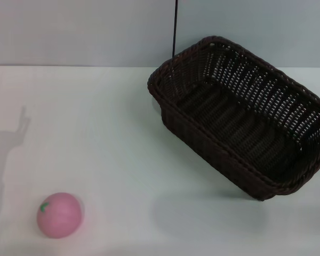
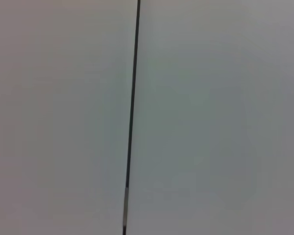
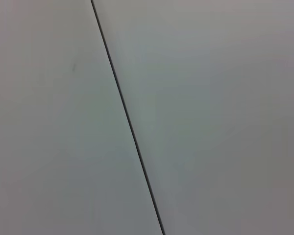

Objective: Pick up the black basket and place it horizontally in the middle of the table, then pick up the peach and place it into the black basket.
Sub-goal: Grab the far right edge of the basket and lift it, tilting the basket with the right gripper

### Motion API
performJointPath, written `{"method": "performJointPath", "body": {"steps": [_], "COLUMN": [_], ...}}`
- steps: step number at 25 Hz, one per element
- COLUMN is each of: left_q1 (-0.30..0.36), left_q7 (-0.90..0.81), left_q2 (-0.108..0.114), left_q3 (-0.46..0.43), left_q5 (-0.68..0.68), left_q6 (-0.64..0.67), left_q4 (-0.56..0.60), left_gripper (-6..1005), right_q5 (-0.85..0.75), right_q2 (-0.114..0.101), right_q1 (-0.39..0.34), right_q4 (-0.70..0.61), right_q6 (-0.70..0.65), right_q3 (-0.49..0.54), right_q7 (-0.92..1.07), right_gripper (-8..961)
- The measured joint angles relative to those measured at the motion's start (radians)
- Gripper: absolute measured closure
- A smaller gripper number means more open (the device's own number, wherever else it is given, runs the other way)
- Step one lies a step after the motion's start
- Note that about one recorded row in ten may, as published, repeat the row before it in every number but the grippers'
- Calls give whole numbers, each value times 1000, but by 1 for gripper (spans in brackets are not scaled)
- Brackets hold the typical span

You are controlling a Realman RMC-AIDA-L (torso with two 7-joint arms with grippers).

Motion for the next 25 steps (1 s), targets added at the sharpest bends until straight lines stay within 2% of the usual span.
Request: {"method": "performJointPath", "body": {"steps": [10, 15, 16, 17, 20, 21, 22, 25], "left_q1": [19, 22, 22, 23, 23, 22, 22, 6], "left_q7": [-12, -16, -16, -20, -26, -37, -37, -53], "left_q2": [0, 3, 3, 4, 5, 6, 6, 7], "left_q3": [6, 7, 7, 7, 8, 10, 10, 21], "left_q5": [-1, 2, 2, 2, 2, 3, 3, 5], "left_q6": [-24, -20, -20, -18, -17, -17, -17, -16], "left_q4": [0, -2, -2, 0, 1, 5, 5, 27], "left_gripper": [161, 161, 161, 162, 162, 162, 162, 163], "right_q5": [-3, -6, -9, -9, -62, -163, -163, -346], "right_q2": [-2, -5, -8, -8, -10, -9, -9, -9], "right_q1": [6, -18, -41, -41, -81, -104, -104, -116], "right_q4": [-3, -71, -143, -143, -313, -459, -459, -672], "right_q6": [8, -1, 5, 5, 41, 73, 73, 94], "right_q3": [-7, -87, -142, -142, -215, -229, -229, -223], "right_q7": [1, 21, 100, 100, 251, 396, 396, 655], "right_gripper": [297, 301, 301, 302, 305, 305, 306, 308]}}
